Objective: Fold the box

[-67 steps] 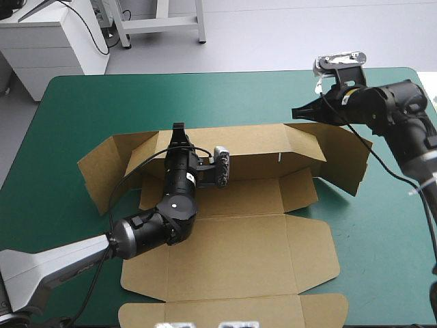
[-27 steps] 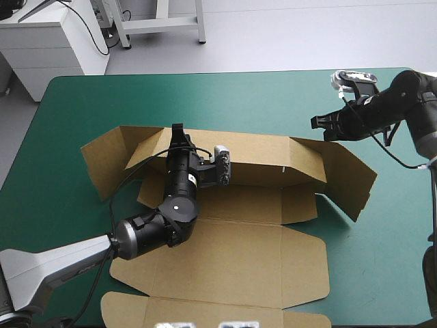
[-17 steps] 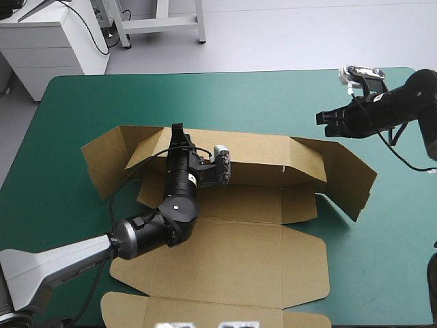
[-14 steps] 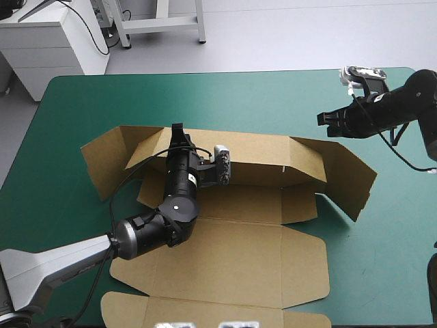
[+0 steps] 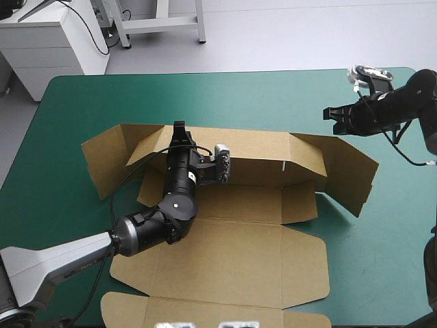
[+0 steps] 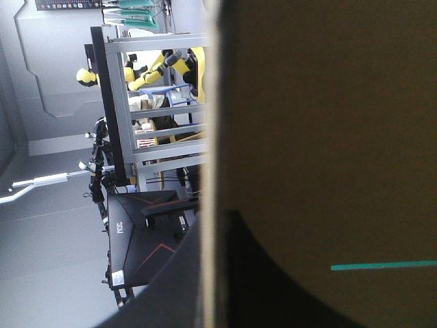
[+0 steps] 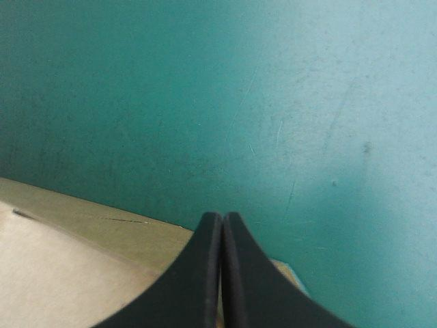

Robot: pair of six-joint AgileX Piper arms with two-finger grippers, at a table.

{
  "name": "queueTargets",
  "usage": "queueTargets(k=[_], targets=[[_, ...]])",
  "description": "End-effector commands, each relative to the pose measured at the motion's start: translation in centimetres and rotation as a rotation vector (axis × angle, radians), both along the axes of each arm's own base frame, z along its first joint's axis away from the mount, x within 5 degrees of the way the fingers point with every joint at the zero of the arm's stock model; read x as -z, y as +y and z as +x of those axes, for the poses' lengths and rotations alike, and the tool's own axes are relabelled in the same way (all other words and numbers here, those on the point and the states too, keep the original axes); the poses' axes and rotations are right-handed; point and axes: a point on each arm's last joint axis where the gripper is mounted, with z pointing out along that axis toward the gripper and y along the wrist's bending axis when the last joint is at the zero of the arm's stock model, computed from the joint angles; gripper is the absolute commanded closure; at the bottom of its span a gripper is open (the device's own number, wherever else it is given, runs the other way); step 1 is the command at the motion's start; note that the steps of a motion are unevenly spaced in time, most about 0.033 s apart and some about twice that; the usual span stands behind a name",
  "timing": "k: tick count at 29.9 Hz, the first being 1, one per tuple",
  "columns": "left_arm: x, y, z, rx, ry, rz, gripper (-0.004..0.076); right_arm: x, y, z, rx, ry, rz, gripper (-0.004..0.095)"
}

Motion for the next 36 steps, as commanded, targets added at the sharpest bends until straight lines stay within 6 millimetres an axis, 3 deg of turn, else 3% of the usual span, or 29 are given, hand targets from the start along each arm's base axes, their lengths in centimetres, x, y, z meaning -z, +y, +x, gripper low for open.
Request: queueTargets(k=[1,9,20,26,30,36], targets=[[-2.1,0.5,0.0,-0.005,-0.086,-0.02,0.0732,-0.8,-1.3,0.3,0.024,-0.031,0.101,0.0927],[-2.1,0.6,0.8,0.04,-0.07,-0.041,0.0732,-0.2,-2.0,0.6,0.013,-0.031,0.085,0.0928],[-3.2,1.2,5.4,-0.003,-0.164,0.019,0.0732,0.2,-2.2,1.3,0.038,-0.045,0.089,0.0928],[-3.2,1.4,5.5,-0.043,-0.174,0.02,0.0732,0.4,-2.8,2.6,0.107,-0.119,0.098,0.0926],[-3.0,1.3,5.1,-0.093,-0.159,-0.072,0.0732,2.1,-3.2,4.0,0.134,-0.106,0.101,0.0926],[-2.4,0.3,4.1,-0.093,-0.088,-0.154,0.0732,3.6,-2.4,5.9,0.117,-0.114,0.265,0.0926]])
